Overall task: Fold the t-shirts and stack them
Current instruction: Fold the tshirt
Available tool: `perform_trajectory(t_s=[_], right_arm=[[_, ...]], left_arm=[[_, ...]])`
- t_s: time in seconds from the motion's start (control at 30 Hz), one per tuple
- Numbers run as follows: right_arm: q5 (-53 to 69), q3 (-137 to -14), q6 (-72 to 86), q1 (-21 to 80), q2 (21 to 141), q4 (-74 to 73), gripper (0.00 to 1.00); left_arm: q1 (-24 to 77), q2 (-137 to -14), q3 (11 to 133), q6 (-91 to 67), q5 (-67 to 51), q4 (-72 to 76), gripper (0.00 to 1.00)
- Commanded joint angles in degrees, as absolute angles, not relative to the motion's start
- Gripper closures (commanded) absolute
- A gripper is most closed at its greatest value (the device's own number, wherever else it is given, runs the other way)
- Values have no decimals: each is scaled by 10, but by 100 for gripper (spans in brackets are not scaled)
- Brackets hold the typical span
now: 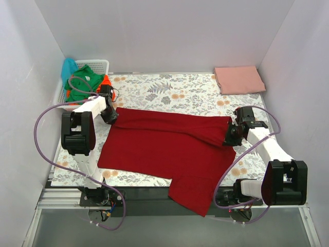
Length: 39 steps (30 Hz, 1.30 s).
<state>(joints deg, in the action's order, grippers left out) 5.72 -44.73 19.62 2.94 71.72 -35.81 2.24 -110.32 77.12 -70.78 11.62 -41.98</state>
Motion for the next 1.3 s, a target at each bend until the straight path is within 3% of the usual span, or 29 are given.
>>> perform_trajectory(t_s=[0.0, 0.2, 0.3, 0.4, 0.43, 0.53, 0.67, 0.7, 0.8, 1.03, 1.27], right_arm=[[41, -432, 203, 25, 707, -340, 99], [47, -439, 202, 20, 707, -338, 99], [49, -440, 198, 20, 704, -338, 94], [42, -459, 189, 10, 703, -334, 75], [46, -464, 186, 6, 704, -332, 65], [85, -482, 193, -40, 711, -309, 52], [146, -480, 219, -68, 724, -225, 50], [168, -476, 226, -73, 730, -208, 50], [198, -468, 232, -91, 761, -136, 52], [236, -468, 236, -127, 853, -9, 53], [296, -485, 239, -132, 931, 59, 53]], left_arm=[[17, -1044, 753, -719, 141, -400, 100], [17, -1041, 756, -715, 150, -389, 100], [17, -1053, 770, -713, 147, -379, 99], [16, -1053, 785, -712, 142, -370, 90], [17, -1052, 789, -709, 140, -367, 87], [17, -1042, 803, -707, 136, -364, 72], [17, -1010, 798, -710, 125, -357, 43], [17, -1001, 794, -710, 123, -352, 42], [17, -989, 773, -705, 92, -321, 44], [18, -1063, 780, -705, 28, -290, 69], [18, -1130, 815, -705, 31, -282, 78]])
